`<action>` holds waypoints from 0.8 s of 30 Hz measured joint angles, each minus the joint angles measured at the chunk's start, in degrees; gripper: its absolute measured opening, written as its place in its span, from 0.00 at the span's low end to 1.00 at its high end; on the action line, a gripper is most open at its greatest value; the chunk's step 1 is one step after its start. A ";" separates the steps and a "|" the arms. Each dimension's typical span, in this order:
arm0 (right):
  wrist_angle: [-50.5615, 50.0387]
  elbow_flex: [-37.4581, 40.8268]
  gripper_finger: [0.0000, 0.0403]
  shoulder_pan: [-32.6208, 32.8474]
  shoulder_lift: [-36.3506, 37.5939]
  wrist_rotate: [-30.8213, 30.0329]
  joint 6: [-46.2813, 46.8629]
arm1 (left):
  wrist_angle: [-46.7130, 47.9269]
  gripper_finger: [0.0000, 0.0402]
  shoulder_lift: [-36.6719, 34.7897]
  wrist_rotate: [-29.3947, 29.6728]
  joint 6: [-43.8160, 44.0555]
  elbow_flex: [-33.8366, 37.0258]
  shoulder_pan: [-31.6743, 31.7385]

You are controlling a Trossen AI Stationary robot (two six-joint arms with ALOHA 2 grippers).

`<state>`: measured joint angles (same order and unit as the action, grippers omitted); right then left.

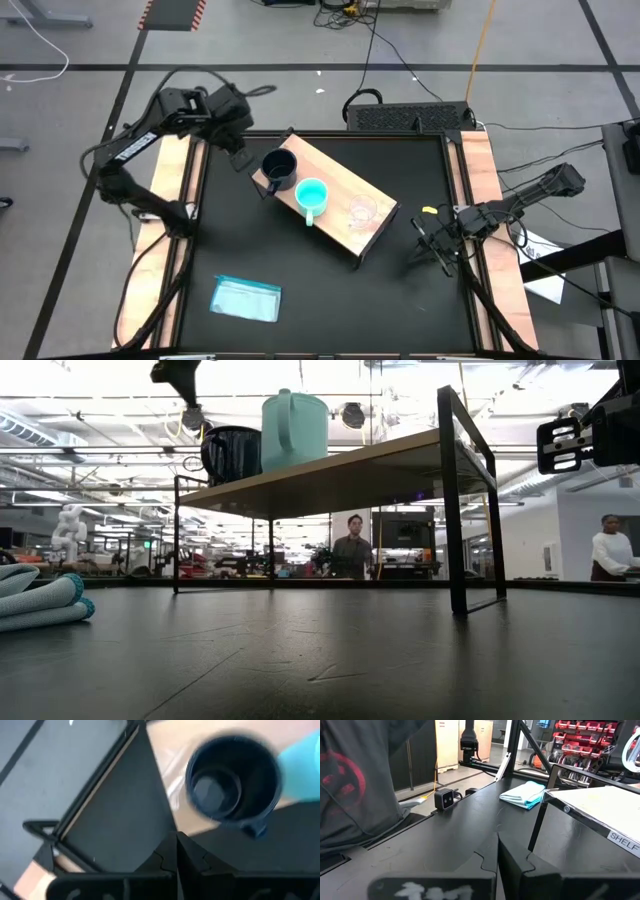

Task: Stack small to large cups/mugs on shelf
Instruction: Return to Home Position

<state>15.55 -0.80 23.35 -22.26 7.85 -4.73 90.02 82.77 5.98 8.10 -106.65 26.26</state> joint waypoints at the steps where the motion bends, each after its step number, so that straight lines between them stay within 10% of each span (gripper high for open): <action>1: 0.00 -0.02 0.00 0.02 0.02 -0.02 0.00 | -0.03 0.00 -1.27 0.08 0.09 2.10 0.00; 24: 0.00 0.00 0.00 0.00 0.00 0.00 -0.12 | -46.14 0.00 -37.69 3.28 6.54 52.66 -14.36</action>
<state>15.55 -0.80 23.36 -22.26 7.85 -4.85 43.88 45.08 9.26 14.64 -53.99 11.90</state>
